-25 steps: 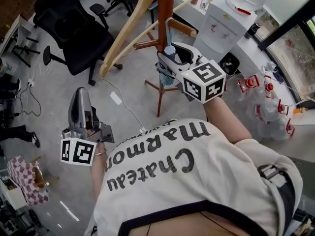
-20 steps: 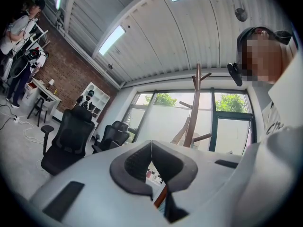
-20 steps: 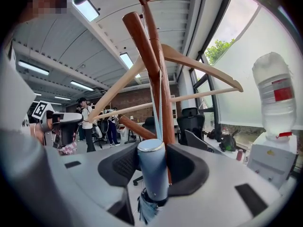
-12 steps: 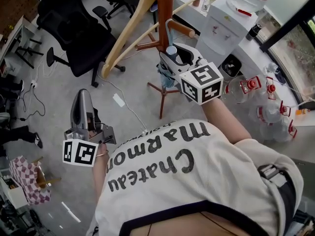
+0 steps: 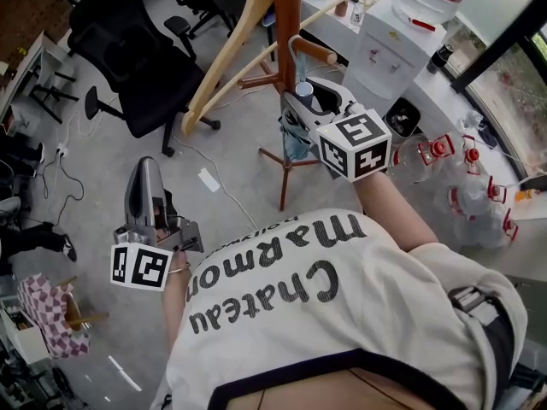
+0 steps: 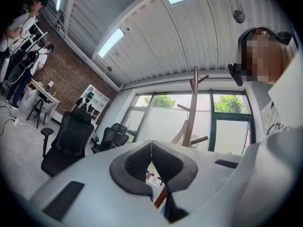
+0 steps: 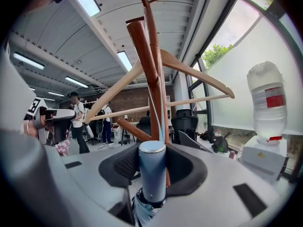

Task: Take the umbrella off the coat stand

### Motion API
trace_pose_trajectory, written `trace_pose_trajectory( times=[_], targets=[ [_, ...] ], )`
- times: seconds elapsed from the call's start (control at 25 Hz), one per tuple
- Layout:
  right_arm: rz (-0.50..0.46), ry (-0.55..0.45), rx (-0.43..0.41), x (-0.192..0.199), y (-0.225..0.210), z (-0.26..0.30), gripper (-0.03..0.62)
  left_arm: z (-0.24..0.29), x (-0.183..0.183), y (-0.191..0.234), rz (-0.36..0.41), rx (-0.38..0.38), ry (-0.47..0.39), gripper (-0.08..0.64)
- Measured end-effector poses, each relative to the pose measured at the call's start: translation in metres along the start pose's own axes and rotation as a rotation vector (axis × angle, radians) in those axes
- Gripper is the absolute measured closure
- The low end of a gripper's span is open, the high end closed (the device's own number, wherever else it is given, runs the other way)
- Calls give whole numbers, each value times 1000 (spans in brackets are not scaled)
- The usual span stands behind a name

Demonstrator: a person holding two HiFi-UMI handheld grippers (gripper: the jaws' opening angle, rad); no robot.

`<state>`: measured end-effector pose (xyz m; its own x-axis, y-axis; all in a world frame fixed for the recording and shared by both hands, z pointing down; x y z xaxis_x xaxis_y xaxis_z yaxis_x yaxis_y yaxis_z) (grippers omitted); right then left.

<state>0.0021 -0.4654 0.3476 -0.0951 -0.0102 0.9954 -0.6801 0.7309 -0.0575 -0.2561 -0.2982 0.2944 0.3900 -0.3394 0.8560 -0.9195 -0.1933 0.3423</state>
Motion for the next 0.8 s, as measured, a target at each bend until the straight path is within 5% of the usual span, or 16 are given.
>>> trace_pose_trajectory(
  times=[0.8],
  targets=[
    [-12, -39, 13, -21, 2, -10, 426, 0, -2, -6, -8, 28, -1, 535]
  ],
)
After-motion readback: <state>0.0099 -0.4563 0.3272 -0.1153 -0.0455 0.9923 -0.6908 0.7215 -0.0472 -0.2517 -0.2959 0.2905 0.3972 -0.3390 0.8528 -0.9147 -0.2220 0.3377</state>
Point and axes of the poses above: the fingertips, and each gripper's own axes: z forward along the fingers, y to its left, x out of its underside, the point moved 4 cm from there along -z, backward along the fingers, and after that the axes turned 15 degrees about -y, right-handed, at the moved point
